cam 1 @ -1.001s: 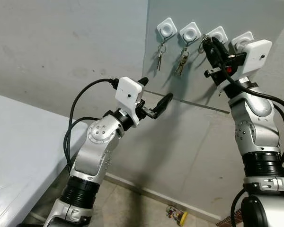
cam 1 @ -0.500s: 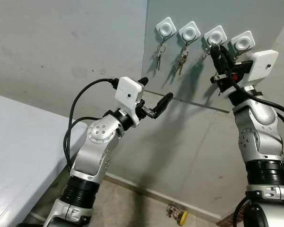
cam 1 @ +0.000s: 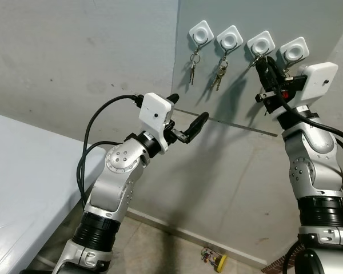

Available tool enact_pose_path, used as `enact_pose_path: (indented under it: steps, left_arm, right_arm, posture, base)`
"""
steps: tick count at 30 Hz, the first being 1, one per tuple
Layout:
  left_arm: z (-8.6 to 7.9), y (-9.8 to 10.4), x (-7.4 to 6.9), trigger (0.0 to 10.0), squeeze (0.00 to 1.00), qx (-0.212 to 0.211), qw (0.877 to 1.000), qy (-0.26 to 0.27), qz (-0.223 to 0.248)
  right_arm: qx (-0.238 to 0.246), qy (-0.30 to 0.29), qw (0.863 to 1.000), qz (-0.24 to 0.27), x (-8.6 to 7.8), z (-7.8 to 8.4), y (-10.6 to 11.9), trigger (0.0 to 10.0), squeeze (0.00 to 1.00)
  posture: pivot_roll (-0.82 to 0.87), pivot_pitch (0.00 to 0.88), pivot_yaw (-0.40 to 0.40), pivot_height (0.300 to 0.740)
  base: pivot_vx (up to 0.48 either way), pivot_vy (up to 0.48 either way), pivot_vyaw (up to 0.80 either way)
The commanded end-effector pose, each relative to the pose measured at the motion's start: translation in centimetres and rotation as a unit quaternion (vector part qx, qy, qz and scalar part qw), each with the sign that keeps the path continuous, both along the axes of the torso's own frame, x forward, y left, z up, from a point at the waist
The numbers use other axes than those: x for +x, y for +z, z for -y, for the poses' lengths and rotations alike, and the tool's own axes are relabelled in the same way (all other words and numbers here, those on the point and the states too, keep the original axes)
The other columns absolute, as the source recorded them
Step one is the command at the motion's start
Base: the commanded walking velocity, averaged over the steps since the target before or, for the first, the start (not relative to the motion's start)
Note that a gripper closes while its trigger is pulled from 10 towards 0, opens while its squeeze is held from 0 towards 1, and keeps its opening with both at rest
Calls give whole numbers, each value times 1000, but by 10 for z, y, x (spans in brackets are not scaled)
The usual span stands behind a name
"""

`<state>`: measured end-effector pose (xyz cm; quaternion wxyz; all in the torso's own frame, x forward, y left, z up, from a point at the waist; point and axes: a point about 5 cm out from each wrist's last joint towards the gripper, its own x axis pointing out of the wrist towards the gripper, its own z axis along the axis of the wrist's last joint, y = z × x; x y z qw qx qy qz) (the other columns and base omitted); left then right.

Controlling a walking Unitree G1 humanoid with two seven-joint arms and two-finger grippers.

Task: Hang keys on a hook

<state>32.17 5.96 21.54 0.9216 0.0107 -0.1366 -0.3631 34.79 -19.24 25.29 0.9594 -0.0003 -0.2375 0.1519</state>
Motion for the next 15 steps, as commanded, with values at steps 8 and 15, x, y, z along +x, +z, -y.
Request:
enact_pose_path:
  steps: [8,15]
  left_arm:
    - [1,6,-2,10000,0,1,1000,-10,10]
    - [1,5,-2,10000,0,2,1000,-9,9]
  right_arm:
    - [11,-22,1000,-5,-8,11,-6,10000,0]
    - [10,-16,1000,-21,-11,9,-14,10000,0]
  posture:
    - [-105,14,-36,740]
    - [-107,19,-33,740]
  base:
    - [0,0,0]
    - [0,0,0]
